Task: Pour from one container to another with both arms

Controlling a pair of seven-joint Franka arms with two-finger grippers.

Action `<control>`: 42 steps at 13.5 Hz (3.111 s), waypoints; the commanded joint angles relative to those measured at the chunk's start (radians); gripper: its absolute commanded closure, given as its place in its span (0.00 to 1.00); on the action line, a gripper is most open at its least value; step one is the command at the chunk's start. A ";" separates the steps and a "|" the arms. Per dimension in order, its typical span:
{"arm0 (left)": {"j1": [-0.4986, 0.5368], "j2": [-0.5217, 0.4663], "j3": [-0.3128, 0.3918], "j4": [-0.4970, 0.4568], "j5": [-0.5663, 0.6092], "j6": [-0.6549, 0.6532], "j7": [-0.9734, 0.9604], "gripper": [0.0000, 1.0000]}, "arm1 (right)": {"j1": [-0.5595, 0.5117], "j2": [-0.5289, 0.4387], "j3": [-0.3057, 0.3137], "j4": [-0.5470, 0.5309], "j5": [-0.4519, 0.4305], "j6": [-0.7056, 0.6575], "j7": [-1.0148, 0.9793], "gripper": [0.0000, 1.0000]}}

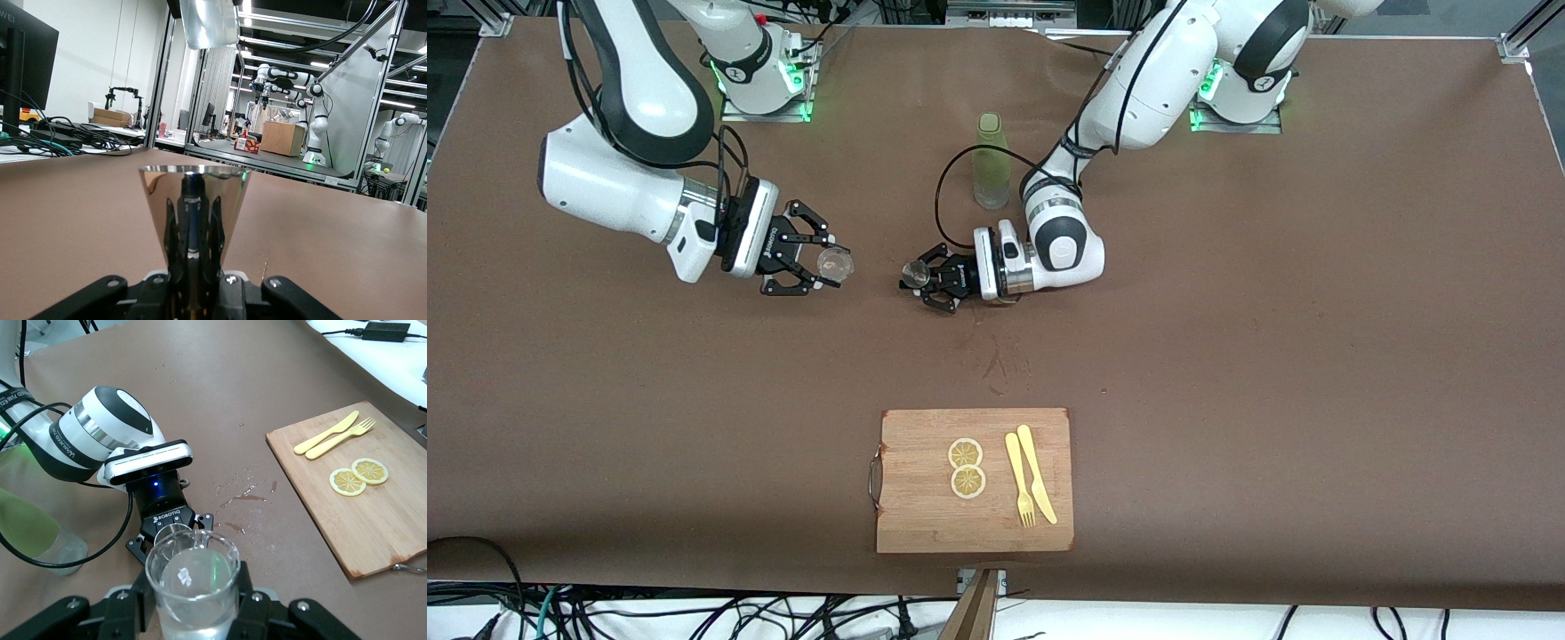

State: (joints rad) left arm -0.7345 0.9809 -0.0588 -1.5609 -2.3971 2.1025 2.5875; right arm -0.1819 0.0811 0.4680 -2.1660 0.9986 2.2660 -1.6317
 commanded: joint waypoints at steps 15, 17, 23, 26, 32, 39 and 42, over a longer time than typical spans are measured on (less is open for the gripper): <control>-0.013 0.015 0.010 0.016 -0.039 0.008 0.051 1.00 | 0.008 -0.043 0.139 -0.078 -0.015 0.198 0.122 0.66; -0.013 0.018 0.010 0.016 -0.037 0.008 0.052 1.00 | 0.009 -0.047 0.152 -0.077 -0.058 0.202 0.169 0.66; -0.013 0.021 0.010 0.002 -0.036 0.004 0.074 1.00 | 0.009 -0.049 0.178 -0.069 -0.193 0.210 0.329 0.66; -0.011 0.019 0.010 -0.007 -0.036 0.004 0.076 1.00 | 0.009 -0.052 0.196 -0.061 -0.287 0.210 0.439 0.66; -0.005 0.013 0.010 -0.024 -0.034 -0.007 0.091 1.00 | 0.009 -0.052 0.209 -0.054 -0.319 0.211 0.492 0.66; 0.000 0.010 0.008 -0.028 -0.036 -0.021 0.109 1.00 | 0.010 -0.050 0.218 -0.046 -0.448 0.211 0.642 0.66; 0.000 0.009 0.008 -0.028 -0.036 -0.021 0.108 1.00 | 0.012 -0.052 0.216 -0.046 -0.448 0.208 0.638 0.65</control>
State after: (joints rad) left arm -0.7341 1.0022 -0.0515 -1.5737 -2.3971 2.0977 2.6582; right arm -0.1681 0.0539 0.6779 -2.2095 0.5676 2.4699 -1.0184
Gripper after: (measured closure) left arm 0.912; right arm 0.507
